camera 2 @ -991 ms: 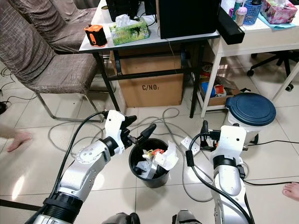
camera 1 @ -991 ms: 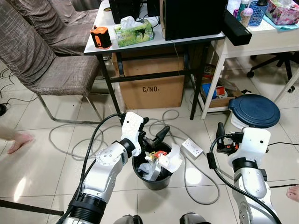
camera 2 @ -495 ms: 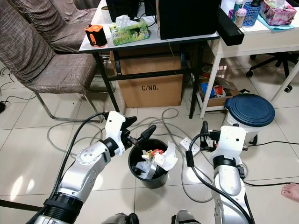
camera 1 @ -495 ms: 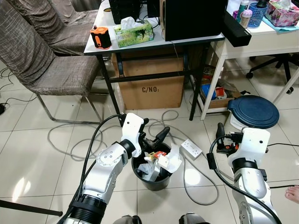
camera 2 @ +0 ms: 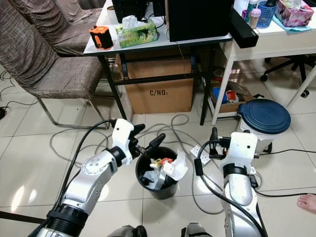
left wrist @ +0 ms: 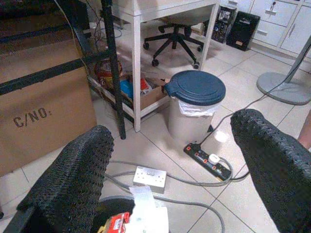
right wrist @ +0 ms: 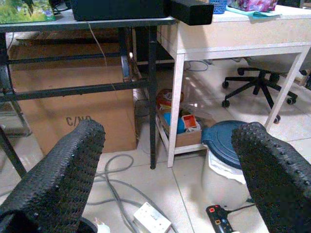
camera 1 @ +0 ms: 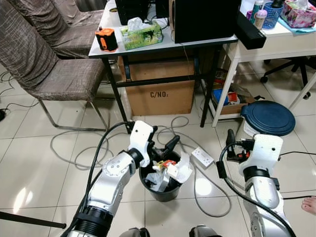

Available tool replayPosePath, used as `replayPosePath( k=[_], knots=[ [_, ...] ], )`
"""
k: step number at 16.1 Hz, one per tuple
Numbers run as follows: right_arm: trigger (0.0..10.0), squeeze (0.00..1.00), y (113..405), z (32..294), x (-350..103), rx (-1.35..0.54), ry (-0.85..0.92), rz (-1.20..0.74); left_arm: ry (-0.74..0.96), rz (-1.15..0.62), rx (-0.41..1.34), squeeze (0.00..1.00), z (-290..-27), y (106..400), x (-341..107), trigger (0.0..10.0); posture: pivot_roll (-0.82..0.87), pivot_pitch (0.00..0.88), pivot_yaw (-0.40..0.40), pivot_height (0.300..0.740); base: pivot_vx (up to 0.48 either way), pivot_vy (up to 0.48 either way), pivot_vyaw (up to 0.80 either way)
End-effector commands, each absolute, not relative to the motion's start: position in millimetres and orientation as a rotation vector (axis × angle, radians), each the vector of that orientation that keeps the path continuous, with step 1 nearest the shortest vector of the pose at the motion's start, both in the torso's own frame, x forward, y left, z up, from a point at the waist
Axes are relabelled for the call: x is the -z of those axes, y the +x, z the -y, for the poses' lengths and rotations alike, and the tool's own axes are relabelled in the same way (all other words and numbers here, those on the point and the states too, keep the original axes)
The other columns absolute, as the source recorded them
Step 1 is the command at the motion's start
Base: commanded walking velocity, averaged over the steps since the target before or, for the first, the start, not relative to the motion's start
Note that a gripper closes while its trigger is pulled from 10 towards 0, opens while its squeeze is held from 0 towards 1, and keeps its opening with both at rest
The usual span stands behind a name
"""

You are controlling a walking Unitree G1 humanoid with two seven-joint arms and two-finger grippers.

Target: Picking trash to rubbish bin

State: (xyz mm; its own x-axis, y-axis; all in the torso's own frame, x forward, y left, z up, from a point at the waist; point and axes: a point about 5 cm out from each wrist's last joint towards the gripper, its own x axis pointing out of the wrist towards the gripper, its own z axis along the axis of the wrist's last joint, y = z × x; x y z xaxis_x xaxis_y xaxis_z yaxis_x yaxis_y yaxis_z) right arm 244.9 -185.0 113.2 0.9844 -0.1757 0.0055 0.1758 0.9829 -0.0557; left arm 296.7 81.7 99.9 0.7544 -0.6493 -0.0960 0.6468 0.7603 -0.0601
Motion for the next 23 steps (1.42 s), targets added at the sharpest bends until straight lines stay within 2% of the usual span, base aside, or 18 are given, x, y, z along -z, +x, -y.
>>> replayPosePath(
  k=[1,8,23],
  knots=[
    [10.0,0.78,244.7,181.8,-110.8,0.163,-0.051,-0.007,-0.007,-0.124,0.703,0.0,-83.1,296.1,-97.0,10.0,-0.16,0.103,0.101,0.74,0.0,0.0,0.0],
    [10.0,0.79,244.7,180.3,-109.9,0.16,-0.05,-0.009,-0.001,-0.127,0.704,0.0,-83.7,296.2,-96.1,10.0,-0.16,0.105,0.104,0.74,-0.035,0.0,0.0],
    [10.0,0.78,243.3,177.6,-106.9,0.151,-0.05,-0.018,0.011,-0.143,0.699,0.0,-86.5,293.5,-91.6,10.0,-0.15,0.112,0.106,0.74,-0.364,0.0,0.0]
  ],
)
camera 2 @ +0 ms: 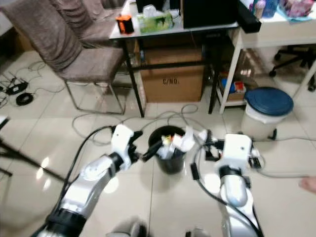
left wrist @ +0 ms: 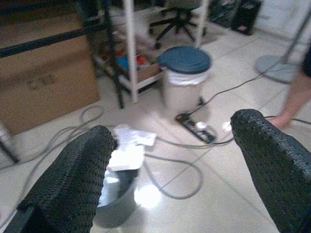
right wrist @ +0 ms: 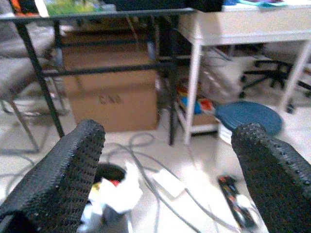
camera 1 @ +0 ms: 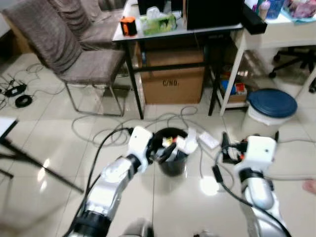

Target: Picking trash to rubbish bin

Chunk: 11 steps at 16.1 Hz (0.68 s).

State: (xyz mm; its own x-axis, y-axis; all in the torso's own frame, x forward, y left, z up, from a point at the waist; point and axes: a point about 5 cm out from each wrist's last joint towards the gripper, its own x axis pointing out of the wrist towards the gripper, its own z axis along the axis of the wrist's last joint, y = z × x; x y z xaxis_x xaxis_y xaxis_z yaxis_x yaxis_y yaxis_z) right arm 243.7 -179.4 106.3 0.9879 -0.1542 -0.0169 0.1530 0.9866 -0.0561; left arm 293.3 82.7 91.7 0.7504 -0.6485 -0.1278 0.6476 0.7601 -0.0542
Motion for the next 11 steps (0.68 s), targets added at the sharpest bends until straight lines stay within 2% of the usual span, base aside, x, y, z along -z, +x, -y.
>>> replayPosePath(
  k=[1,11],
  knots=[
    [10.0,0.79,243.5,177.5,-106.8,0.149,-0.05,-0.018,0.012,-0.144,0.698,0.0,-86.7,293.2,-91.2,10.0,-0.15,0.112,0.105,0.74,-0.345,0.0,0.0],
    [10.0,0.79,243.0,176.4,-104.6,0.134,-0.058,-0.024,0.016,-0.15,0.693,0.0,-87.5,292.3,-88.8,10.0,-0.15,0.111,0.1,0.74,-0.313,0.0,0.0]
  ],
)
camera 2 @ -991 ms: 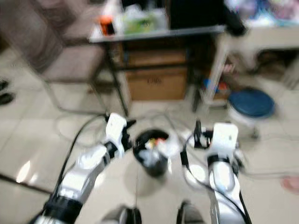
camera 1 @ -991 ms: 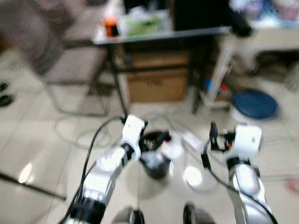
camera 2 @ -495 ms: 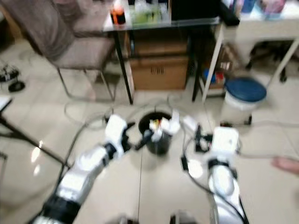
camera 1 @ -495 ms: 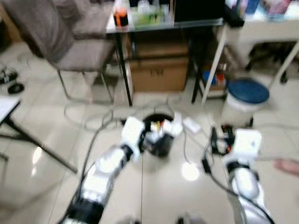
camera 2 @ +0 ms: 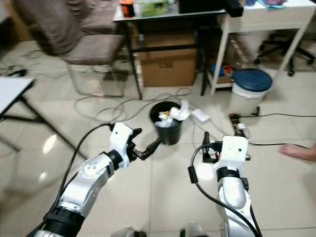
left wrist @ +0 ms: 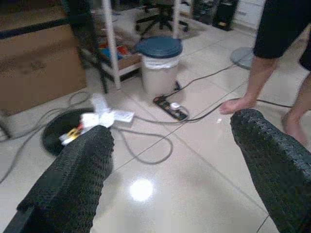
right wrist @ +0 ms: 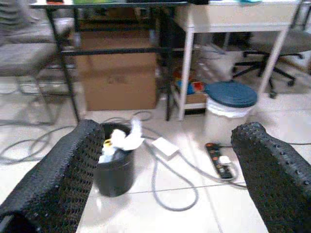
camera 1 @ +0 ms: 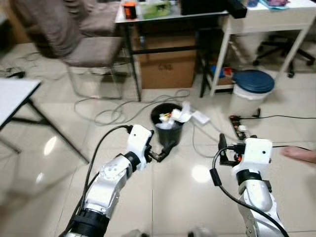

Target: Picking trash to rubbish bin

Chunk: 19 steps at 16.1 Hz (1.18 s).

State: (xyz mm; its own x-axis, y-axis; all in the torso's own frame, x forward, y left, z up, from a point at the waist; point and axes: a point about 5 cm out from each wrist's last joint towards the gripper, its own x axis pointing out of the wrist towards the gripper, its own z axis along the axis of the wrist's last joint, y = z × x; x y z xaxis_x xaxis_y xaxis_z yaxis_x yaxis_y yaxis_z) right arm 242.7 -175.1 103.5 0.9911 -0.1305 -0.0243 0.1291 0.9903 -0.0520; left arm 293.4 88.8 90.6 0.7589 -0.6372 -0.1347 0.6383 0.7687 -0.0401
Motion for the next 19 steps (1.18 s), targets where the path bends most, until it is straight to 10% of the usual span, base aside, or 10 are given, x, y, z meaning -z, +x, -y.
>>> replayPosePath(
  k=[1,12,19],
  knots=[
    [10.0,0.79,243.2,176.5,-104.7,0.133,-0.058,-0.024,0.016,-0.149,0.693,0.0,-87.3,292.4,-88.8,10.0,-0.15,0.111,0.1,0.74,-0.281,0.0,0.0],
    [10.0,0.79,248.7,177.7,-107.4,0.129,-0.07,-0.007,0.027,-0.131,0.667,0.0,-86.5,297.1,-88.6,10.0,-0.14,0.087,0.089,0.74,-0.178,0.0,0.0],
    [10.0,0.79,250.8,174.4,-113.7,0.105,-0.132,0.042,0.075,0.055,0.182,0.0,-155.2,319.8,-106.0,10.0,-0.14,0.08,0.068,0.74,0.0,0.0,0.0]
  ],
)
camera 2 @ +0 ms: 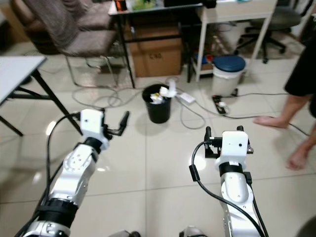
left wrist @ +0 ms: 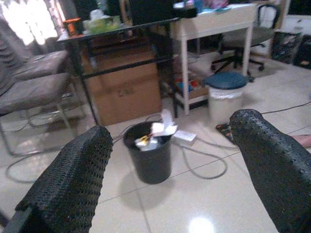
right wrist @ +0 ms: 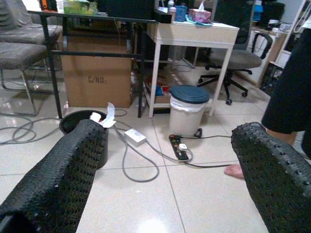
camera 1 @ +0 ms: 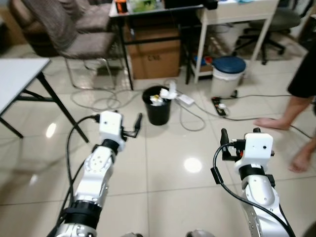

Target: Picking trash to rubbish bin

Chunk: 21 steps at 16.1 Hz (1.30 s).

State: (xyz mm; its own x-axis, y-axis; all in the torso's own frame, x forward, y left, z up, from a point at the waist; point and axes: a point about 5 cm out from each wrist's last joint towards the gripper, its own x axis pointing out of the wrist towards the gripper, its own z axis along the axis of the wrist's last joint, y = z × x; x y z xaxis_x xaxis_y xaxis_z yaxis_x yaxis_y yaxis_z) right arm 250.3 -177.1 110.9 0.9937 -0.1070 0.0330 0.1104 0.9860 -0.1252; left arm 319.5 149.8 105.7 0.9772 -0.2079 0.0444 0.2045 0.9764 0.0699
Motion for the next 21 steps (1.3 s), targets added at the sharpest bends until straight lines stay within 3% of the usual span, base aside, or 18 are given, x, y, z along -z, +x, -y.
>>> replayPosePath(
  k=[1,8,10,21],
  knots=[
    [10.0,0.79,251.1,174.5,-114.9,0.105,-0.134,0.047,0.084,0.055,0.147,0.0,-163.9,317.6,-105.3,10.0,-0.13,0.079,0.064,0.74,0.0,0.0,0.0],
    [10.0,0.79,254.1,169.1,-122.7,0.066,-0.16,0.085,0.128,0.041,0.069,0.0,-193.4,299.5,-97.7,10.0,-0.09,0.072,0.051,0.74,0.0,0.0,0.0],
    [10.0,0.83,256.6,162.7,-123.4,0.021,-0.159,0.091,0.123,0.039,0.074,0.0,-188.4,300.9,-97.5,10.0,-0.09,0.069,0.041,0.74,0.0,0.0,0.73],
    [10.0,0.83,254.8,155.8,-121.8,-0.04,-0.153,0.087,0.144,0.034,0.067,0.0,-184.0,304.7,-98.6,10.0,-0.09,0.074,0.039,0.74,0.0,0.0,0.79]
  ],
)
